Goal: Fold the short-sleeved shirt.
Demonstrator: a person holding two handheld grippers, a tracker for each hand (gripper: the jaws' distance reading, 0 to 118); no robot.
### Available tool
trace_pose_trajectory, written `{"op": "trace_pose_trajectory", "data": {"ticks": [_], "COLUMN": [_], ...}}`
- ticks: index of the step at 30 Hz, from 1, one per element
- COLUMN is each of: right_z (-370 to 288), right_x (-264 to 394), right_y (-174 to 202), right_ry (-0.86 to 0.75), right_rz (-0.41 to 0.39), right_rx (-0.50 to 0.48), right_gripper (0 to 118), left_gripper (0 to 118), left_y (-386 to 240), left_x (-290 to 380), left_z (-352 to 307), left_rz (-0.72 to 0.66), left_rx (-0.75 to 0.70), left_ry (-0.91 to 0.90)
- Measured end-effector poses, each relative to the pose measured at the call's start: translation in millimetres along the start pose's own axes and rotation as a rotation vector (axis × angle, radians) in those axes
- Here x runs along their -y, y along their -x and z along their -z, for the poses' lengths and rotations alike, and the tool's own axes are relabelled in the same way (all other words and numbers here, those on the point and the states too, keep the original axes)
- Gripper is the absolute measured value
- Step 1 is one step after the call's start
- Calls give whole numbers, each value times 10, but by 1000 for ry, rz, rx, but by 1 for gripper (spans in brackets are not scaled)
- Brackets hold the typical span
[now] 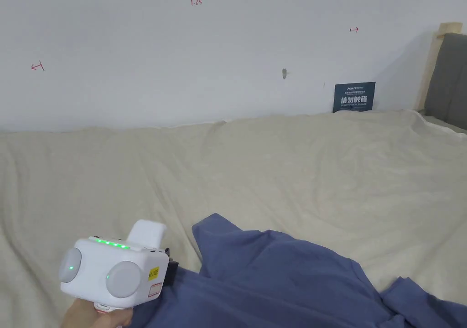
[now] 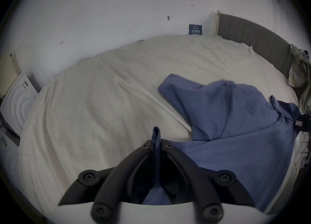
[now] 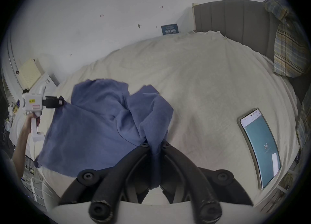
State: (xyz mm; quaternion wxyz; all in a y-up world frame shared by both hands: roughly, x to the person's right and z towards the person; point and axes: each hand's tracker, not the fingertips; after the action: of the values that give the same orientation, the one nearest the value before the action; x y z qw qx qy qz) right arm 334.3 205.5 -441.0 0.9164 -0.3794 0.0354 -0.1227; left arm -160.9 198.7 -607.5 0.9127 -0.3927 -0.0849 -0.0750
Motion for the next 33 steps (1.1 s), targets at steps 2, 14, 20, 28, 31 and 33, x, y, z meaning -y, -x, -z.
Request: {"op": "trace_pose_trajectory", "data": {"ticks": [2, 14, 20, 28, 31, 33], "right_z": [-72, -508, -809, -1343, -1539, -1671], "right_x": [-81, -1112, -1845, -3022, -3480, -3687], "right_y": [29, 716, 1137, 1572, 1744, 1864], "right_ry": [-25, -210, -347, -505, -511, -554], "right_rz": [3, -151, -169, -138, -126, -124], "right_rx": [-15, -85, -126, -168, -216, -209], "right_gripper": [6, 4, 4, 4, 4, 4], "left_gripper": [7, 5, 5, 5, 5, 5], "left_y": [26, 373, 575, 843, 902, 945], "left_x": [-27, -311, -629, -1289, -1574, -1748], "left_z": [-178, -1679, -2469, -3287, -3462, -3560], "left_rz": [2, -27, -51, -86, -82, -94], "left_rx": [-3, -158, -256, -342, -386, -401], "left_ry": [-24, -288, -481, -623, -623, -649]}}
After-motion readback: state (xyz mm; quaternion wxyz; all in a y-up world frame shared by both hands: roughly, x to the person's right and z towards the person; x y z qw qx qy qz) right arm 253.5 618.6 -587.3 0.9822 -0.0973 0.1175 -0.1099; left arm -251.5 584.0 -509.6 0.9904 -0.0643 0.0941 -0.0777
